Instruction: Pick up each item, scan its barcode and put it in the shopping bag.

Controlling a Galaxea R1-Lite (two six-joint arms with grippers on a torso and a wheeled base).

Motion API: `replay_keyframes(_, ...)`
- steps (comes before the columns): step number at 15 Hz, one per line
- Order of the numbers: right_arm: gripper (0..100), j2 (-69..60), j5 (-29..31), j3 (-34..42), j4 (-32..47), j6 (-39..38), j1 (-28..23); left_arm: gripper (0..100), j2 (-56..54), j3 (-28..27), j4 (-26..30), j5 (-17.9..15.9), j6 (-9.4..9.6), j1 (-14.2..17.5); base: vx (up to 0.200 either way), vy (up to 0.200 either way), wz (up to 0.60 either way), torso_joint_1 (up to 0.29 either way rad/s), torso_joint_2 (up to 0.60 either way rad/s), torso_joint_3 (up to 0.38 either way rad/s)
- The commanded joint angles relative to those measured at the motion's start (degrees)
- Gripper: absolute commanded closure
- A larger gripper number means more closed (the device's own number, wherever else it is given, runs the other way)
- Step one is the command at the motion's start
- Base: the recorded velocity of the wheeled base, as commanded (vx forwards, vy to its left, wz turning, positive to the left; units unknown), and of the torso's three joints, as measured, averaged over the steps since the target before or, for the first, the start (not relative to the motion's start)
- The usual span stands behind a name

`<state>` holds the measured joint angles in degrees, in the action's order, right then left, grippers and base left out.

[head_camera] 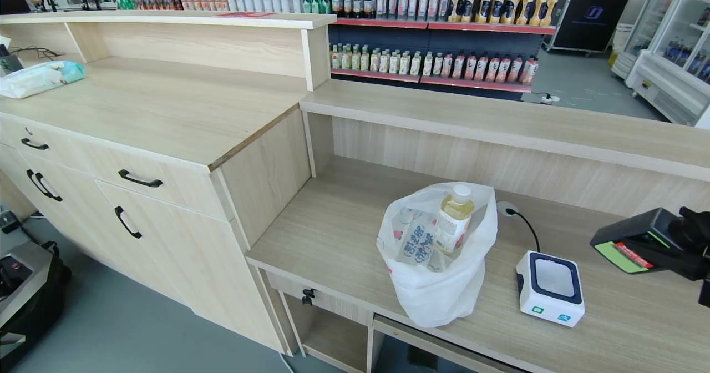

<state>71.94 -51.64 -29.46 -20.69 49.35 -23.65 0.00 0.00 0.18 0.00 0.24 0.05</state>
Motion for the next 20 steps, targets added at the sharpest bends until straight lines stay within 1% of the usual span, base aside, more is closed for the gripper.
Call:
replay_keyframes(1,100,-7.34,0.22,1.34,-0.32,3.39,5.9,0,0.0,0.0,-0.01,0.0,0.02,0.04,0.0,0.0,0.6,0.002,0.0,0.007)
replay_keyframes(2,100,-7.07,0.57,1.34,-0.32,5.85,6.77,0,0.0,0.0,-0.01,0.0,0.02,0.04,0.0,0.0,0.6,-0.002,0.0,-0.002)
replay_keyframes(3,100,-6.55,0.84,1.25,-0.32,6.46,7.83,0,0.0,0.0,-0.01,0.0,0.02,0.04,0.0,0.0,0.6,-0.012,-0.01,0.007)
replay_keyframes(5,100,-2.15,1.01,0.9,0.03,5.76,9.24,0,0.0,0.0,-0.01,0.0,0.02,0.04,0.0,0.0,0.6,0.01,0.0,0.0)
replay_keyframes(6,100,0.22,0.93,0.9,0.03,5.76,9.94,0,0.0,0.0,-0.01,0.0,0.02,0.04,0.0,0.0,0.0,0.0,0.0,0.0)
replay_keyframes(8,100,9.01,0.93,0.64,-0.14,5.76,10.11,0,0.0,0.0,-0.01,0.0,0.02,0.04,0.0,0.0,0.0,0.0,0.0,0.0)
replay_keyframes(11,100,19.73,1.01,-2.62,0.12,5.14,10.64,0,0.0,0.0,-0.01,0.0,0.02,0.04,0.0,0.0,0.0,0.0,0.0,0.0)
replay_keyframes(13,100,24.83,0.93,-3.32,-0.41,5.32,11.26,0,0.0,0.0,-0.01,0.0,0.02,0.04,0.0,0.0,0.0,0.0,0.0,0.0)
replay_keyframes(17,100,31.42,0.84,-3.67,-1.46,5.67,12.58,0,0.0,0.0,-0.01,0.0,0.02,0.04,0.0,0.0,0.0,0.0,0.0,0.0)
replay_keyframes(20,100,34.59,0.84,-6.13,-3.04,5.67,14.25,0,0.0,0.0,-0.01,0.0,0.02,0.04,0.0,0.0,0.0,0.0,0.0,0.0)
